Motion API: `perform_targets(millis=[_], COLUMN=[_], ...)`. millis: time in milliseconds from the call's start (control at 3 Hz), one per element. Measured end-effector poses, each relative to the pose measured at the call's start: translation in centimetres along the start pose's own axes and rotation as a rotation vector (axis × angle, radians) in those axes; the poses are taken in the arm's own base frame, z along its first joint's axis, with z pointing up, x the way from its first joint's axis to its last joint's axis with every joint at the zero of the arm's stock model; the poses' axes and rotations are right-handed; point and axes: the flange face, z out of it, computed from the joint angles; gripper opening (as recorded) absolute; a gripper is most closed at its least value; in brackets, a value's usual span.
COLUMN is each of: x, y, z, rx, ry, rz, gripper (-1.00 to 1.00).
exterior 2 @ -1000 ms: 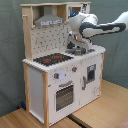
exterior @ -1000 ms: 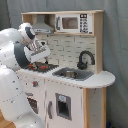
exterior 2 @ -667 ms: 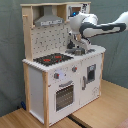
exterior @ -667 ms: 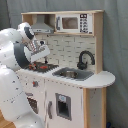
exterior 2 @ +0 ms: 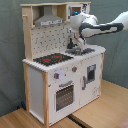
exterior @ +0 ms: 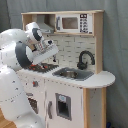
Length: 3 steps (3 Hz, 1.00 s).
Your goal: Play with the kitchen
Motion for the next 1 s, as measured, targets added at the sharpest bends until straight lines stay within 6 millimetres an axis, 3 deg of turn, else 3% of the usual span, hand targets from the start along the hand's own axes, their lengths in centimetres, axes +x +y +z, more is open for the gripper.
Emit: perform_targets(millis=[667, 1000], x=[1.1, 1.3], y=[1.7, 4.1], z=[2.7, 3.4], rx=[0.018, 0.023], ry=[0.05, 0.066], rz=[0.168, 0.292], gripper=[1.0, 1.0])
